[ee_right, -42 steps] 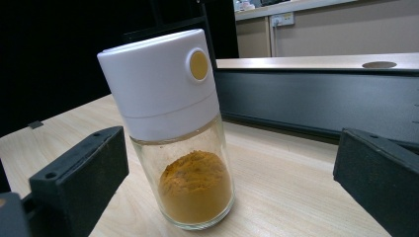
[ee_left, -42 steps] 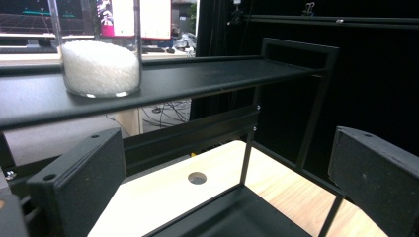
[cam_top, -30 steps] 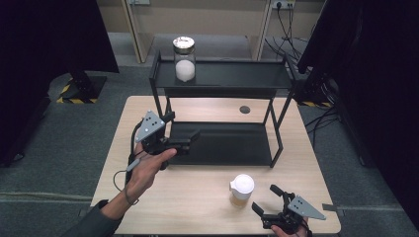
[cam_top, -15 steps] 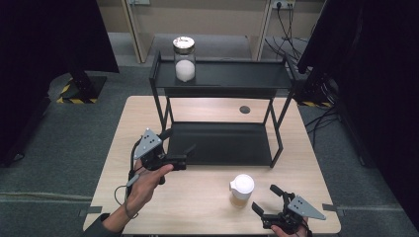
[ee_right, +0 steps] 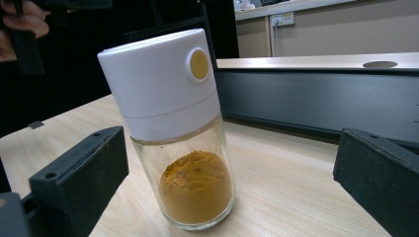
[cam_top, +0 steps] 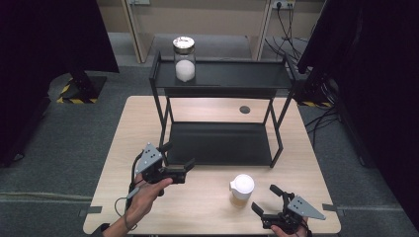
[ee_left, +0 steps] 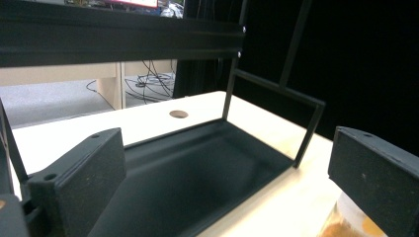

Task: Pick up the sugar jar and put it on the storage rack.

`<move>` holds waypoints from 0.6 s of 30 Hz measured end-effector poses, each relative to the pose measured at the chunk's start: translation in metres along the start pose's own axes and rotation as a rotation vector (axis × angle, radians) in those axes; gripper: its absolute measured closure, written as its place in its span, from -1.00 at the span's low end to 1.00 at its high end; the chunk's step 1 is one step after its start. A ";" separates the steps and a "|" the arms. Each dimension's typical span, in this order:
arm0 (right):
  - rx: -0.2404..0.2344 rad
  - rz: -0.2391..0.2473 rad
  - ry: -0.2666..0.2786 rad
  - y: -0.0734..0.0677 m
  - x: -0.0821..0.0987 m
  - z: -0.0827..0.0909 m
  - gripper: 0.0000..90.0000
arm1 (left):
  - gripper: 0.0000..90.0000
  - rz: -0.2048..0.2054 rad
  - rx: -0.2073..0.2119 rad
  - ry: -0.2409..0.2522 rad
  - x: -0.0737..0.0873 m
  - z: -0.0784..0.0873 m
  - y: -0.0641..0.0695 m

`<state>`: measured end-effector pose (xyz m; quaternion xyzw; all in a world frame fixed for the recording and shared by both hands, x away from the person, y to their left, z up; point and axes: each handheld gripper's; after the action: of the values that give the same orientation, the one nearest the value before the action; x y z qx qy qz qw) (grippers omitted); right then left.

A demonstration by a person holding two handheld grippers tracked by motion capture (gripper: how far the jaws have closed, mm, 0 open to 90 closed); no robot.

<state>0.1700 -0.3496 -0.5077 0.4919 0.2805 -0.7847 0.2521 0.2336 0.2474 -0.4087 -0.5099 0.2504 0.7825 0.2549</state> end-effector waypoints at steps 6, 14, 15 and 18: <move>0.001 0.001 0.001 0.000 0.000 0.000 -0.99 | -0.98 -0.012 -0.001 -0.003 0.020 0.000 0.003; 0.000 0.000 -0.001 0.000 0.000 0.000 -0.99 | -0.98 -0.032 0.010 0.006 0.040 0.002 0.006; 0.001 0.000 -0.001 0.000 0.000 0.000 -0.99 | -0.98 -0.029 0.012 0.012 0.043 0.002 0.007; 0.000 0.002 0.000 0.000 0.000 0.000 -0.99 | -0.98 -0.037 0.013 0.003 0.049 0.000 0.007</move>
<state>0.1700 -0.3495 -0.5077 0.4921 0.2798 -0.7846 0.2530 0.2117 0.2489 -0.4533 -0.5138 0.2466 0.7753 0.2722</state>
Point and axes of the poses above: each handheld gripper's, and its own axes: z roughly backward along the jaws, x roughly out of its underside, y roughly to its right, and after that the axes turned 13 degrees about -y, right-handed
